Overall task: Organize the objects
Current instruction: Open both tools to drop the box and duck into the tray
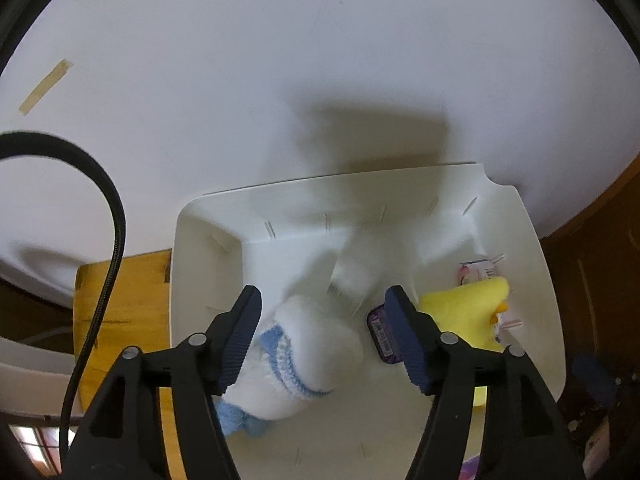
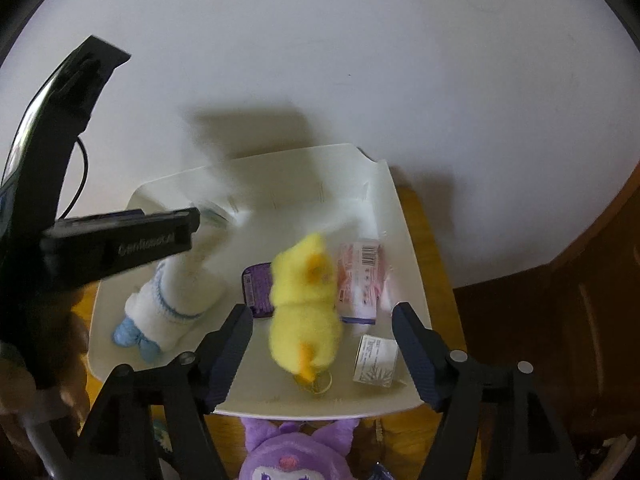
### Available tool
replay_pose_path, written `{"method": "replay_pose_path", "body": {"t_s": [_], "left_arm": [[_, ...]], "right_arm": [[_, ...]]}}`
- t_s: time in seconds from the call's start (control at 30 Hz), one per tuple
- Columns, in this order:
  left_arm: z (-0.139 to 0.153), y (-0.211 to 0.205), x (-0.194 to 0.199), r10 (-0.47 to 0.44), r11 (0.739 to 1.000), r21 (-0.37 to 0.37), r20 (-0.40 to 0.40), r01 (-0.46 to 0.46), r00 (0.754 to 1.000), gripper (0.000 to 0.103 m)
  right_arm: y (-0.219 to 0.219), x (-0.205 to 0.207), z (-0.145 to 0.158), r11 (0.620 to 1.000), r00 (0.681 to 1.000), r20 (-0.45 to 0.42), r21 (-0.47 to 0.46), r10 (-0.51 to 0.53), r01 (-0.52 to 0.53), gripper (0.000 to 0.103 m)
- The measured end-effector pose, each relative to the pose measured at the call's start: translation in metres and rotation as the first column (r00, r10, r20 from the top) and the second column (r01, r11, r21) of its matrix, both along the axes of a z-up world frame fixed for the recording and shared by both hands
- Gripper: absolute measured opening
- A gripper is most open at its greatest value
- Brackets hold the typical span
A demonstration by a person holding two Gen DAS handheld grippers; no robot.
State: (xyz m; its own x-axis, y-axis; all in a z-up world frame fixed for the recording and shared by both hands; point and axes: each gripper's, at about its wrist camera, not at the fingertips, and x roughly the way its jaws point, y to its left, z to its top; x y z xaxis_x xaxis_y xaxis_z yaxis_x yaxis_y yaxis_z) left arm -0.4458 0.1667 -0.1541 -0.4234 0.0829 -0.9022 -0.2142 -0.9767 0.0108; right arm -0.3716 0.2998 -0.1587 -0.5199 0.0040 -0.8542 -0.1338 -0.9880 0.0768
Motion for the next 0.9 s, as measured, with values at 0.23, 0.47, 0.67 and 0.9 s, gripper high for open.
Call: {"method": "replay_pose_path", "body": {"t_s": [0.23, 0.47, 0.67, 0.9], "left_arm": [[0.018, -0.017, 0.02, 0.016, 1.0, -0.003, 0.001, -0.016, 1.0, 0.069], [0.058, -0.029, 0.054, 0.005, 1.0, -0.01, -0.056, -0.006, 0.998, 0.073], [0.09, -0.046, 0.087, 0.002, 1.0, 0.005, -0.102, -0.002, 0.995, 0.074], [0.115, -0.061, 0.131, -0.007, 0.999, 0.034, -0.124, 0.011, 0.992, 0.074]], "right_arm": [[0.011, 0.016, 0.02, 1.0, 0.999, -0.03, -0.006, 0.018, -0.018, 0.073], [0.006, 0.052, 0.052, 0.999, 0.996, -0.08, 0.0, 0.037, -0.037, 0.073], [0.0, 0.088, 0.078, 0.998, 0.99, -0.128, 0.007, 0.056, -0.056, 0.073], [-0.007, 0.134, 0.106, 0.996, 0.981, -0.174, 0.004, 0.084, -0.084, 0.073]]}}
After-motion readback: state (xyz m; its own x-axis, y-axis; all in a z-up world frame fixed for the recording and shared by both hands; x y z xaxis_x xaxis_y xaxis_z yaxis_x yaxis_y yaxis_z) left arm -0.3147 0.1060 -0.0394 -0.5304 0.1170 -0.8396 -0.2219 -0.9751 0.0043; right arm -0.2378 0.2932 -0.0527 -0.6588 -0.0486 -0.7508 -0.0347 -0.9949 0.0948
